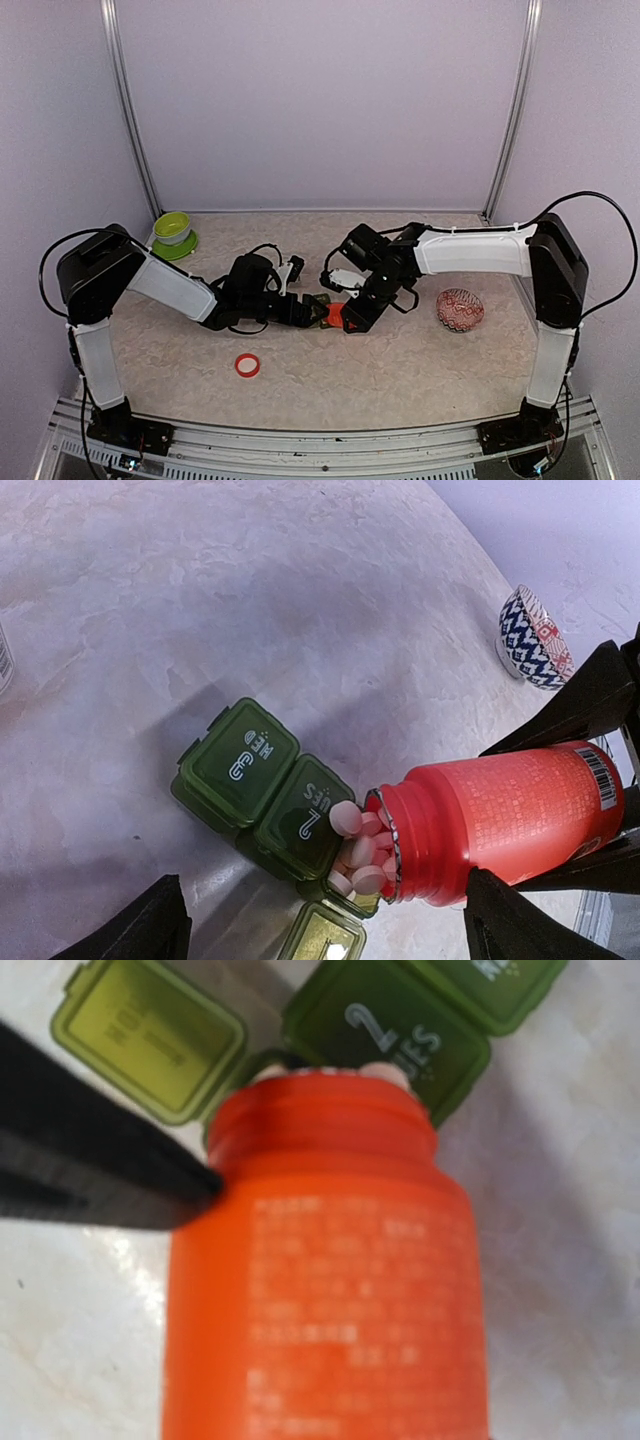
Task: Sort the pills into containers
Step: Pour the pill into the compartment of the pill container.
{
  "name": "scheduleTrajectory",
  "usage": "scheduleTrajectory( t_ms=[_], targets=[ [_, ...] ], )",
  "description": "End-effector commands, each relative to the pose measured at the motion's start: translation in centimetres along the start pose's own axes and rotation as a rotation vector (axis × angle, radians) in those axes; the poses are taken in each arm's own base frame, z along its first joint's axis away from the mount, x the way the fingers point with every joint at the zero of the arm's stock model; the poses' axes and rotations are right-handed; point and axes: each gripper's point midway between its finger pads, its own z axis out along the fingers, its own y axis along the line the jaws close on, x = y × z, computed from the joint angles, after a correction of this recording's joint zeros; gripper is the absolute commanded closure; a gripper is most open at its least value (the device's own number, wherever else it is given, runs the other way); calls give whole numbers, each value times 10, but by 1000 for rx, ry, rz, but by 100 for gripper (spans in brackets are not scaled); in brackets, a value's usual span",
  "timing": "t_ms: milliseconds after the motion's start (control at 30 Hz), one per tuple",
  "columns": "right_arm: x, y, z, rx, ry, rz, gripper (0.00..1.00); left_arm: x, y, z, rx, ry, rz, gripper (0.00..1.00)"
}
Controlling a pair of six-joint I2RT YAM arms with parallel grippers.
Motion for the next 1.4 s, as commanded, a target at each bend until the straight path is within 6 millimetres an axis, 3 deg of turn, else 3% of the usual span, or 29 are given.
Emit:
scheduleTrajectory(
  t_ms=[0,833,1367],
  targets=[
    [-18,3,-21,-14,-104,-23,64,-2,5,3,-5,-9,-9,7],
    [-18,12,-13,-31,-263,-60,64,-1,5,4,-4,-4,-10,6],
    [-25,16,-24,-27,-406,-59,64,-2,5,2,-9,-11,-10,4]
  ],
)
